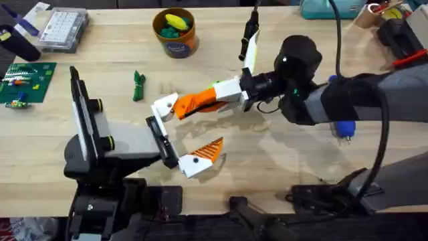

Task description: Pick up the gripper from the table and insert it into the empty holder that is missing its gripper. Then pick up a screw, insert it into the mounting hole, and use the screwdriver to tighten it. Finally, clean up the table by picking up the vegetable and placing it into the bucket.

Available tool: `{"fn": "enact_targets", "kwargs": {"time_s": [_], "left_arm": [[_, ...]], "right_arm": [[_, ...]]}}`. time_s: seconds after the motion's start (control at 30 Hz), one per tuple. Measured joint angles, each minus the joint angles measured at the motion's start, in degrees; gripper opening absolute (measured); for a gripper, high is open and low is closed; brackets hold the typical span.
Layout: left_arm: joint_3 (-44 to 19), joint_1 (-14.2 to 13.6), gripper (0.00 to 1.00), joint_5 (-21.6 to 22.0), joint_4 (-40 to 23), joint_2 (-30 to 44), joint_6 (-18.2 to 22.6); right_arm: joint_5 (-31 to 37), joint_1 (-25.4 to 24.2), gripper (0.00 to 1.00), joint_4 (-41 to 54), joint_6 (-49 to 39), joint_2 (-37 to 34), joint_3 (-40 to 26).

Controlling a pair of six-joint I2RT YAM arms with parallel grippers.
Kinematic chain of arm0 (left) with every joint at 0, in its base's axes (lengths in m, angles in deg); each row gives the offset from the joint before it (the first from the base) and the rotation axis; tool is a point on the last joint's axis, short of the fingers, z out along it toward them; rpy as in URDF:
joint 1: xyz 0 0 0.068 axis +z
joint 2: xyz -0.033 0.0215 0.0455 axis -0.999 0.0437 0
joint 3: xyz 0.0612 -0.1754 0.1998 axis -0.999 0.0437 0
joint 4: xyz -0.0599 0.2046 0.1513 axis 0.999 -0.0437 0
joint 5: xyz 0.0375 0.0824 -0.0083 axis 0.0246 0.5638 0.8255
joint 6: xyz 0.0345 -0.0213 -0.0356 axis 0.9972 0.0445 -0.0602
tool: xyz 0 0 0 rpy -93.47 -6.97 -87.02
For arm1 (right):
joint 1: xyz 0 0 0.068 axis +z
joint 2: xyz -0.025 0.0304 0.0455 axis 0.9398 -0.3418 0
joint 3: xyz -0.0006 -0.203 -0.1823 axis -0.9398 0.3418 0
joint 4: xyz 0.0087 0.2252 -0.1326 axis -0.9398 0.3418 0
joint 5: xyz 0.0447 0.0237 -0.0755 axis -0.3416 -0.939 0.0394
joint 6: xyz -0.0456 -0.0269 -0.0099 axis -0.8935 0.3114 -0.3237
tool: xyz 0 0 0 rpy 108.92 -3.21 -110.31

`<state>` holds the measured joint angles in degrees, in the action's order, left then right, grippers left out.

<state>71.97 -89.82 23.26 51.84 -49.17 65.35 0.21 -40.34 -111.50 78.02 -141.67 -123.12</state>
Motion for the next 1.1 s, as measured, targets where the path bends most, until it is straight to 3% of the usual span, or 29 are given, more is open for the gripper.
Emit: {"fn": "enact_targets", "kwargs": {"time_s": [1.1], "left_arm": [[0.0,0.4,0.987,0.8,0.0,0.0,-1.0]], "right_arm": [[5.1,3.3,0.014,4.5,-0.7,0.0,-1.9]]}}
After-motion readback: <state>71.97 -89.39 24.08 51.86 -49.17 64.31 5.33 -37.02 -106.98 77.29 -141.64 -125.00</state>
